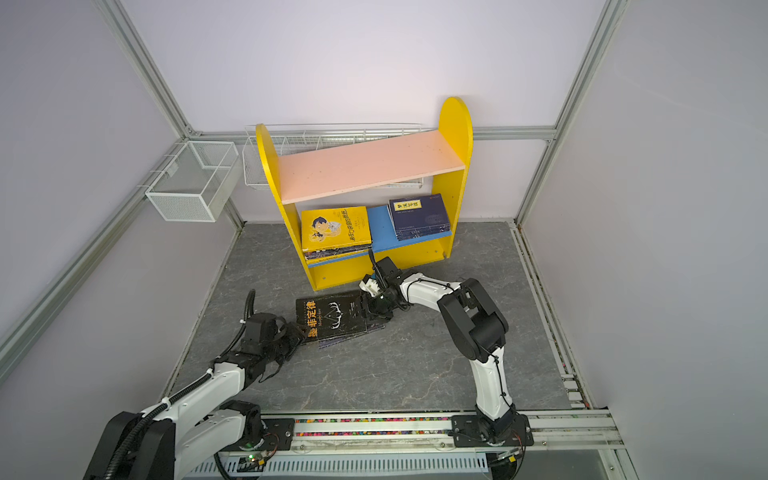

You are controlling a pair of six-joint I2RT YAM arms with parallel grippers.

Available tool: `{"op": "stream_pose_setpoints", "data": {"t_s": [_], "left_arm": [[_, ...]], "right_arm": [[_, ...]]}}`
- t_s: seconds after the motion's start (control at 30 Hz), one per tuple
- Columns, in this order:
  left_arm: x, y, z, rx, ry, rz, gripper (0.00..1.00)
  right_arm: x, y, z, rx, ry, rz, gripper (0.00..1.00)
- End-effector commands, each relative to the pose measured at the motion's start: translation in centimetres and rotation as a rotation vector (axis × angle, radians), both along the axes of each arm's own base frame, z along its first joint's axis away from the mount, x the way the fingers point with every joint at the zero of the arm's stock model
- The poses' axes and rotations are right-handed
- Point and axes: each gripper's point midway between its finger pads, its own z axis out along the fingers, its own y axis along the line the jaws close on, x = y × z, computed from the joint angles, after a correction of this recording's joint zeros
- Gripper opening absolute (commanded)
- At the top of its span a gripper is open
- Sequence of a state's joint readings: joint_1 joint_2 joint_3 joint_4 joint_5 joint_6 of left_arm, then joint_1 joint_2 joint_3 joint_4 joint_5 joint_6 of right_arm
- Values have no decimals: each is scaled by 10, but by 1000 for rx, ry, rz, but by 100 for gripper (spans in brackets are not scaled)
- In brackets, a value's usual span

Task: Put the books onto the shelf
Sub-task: 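Grasp the black Murphy's Law book with the right gripper while the left holds it, then lift the black book and carry it to the shelf with the right gripper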

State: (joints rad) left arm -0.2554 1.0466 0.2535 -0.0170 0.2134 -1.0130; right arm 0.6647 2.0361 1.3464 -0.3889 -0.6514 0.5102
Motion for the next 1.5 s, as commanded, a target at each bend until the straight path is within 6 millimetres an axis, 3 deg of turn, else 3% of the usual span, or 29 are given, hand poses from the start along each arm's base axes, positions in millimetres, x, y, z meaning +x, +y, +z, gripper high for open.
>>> {"op": "stream_pose_setpoints", "data": {"t_s": [0.0, 0.23, 0.4, 0.53, 0.67, 0.83, 1.1, 1.23, 1.3, 1.47], "left_arm": [[-17, -4, -19, -5, 65, -42, 45], [-1, -18, 9, -89, -48, -71, 0], [2, -23, 35, -142, -115, -75, 0], [3, -28, 71, -237, -207, -61, 0], [2, -29, 110, -316, -323, -49, 0], [2, -25, 138, -353, -422, -26, 0], [8, -13, 144, -316, -484, 50, 0], [9, -3, 158, -318, -559, 102, 0], [7, 0, 144, -304, -546, 118, 0], [4, -2, 144, -303, -548, 102, 0]], "right_arm": [[-16, -5, -28, -48, 70, 7, 70], [-16, -3, -28, -26, 80, 0, 69], [-4, -9, -11, 21, 59, -49, 69], [0, -19, 6, 62, 49, -72, 69], [-4, -25, 22, 125, 58, -79, 69], [-11, -23, 39, 216, 89, -87, 68], [-16, -16, 72, 365, 137, -121, 63], [-21, -16, 86, 405, 169, -130, 62], [-21, -17, 94, 419, 162, -132, 61], [-13, -14, 115, 438, 117, -144, 55]]}}
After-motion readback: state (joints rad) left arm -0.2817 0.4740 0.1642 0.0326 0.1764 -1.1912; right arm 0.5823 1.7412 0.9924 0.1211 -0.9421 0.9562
